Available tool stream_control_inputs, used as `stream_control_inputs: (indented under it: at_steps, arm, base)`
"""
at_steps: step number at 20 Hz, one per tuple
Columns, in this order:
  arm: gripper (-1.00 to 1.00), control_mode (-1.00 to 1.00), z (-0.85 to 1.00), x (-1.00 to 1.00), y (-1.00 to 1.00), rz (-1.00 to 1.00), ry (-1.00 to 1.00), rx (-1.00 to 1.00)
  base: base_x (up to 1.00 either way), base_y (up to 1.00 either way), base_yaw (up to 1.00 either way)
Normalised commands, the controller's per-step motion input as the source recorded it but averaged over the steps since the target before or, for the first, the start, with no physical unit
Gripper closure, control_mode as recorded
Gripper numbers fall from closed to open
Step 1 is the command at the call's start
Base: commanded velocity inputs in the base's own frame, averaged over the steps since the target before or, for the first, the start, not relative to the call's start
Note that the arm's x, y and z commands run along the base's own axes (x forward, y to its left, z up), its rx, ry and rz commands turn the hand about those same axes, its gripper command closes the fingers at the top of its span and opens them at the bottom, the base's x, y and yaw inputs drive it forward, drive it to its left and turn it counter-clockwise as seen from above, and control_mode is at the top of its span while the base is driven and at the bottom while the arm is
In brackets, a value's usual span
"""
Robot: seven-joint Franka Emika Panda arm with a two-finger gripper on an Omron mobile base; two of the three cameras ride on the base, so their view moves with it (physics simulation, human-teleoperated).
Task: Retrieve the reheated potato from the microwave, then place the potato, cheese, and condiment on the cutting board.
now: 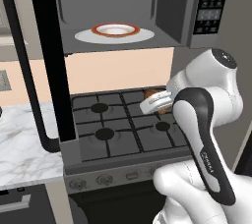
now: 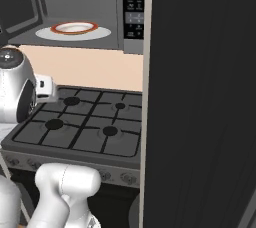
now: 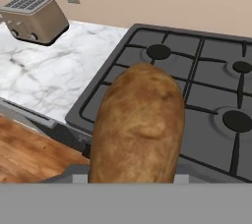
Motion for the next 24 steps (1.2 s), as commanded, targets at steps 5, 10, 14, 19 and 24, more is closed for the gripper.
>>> stream_control_inputs:
  at_steps: [5,10,14,19,24]
  arm:
    - [1.0,-1.0,-0.04,-0.14,-0.01,0.0,-0.05,0.02]
    - [1.0,-1.0,-0.01,0.0,-0.02,0.02,0.0,0.01]
    - [1.0,-1.0,0.0,0.0,0.0,0.0,0.0,0.0]
    - [1.0,-1.0,0.0,0.0,0.0,0.0,0.0,0.0]
    - [1.0,-1.0,0.0,0.0,0.0,0.0,0.0,0.0]
  base:
    - [0.0,0.0,0.0]
    - [0.0,0.0,0.0]
    - [0.0,0.0,0.0]
    - [0.0,0.0,0.0]
    - [0.0,0.0,0.0]
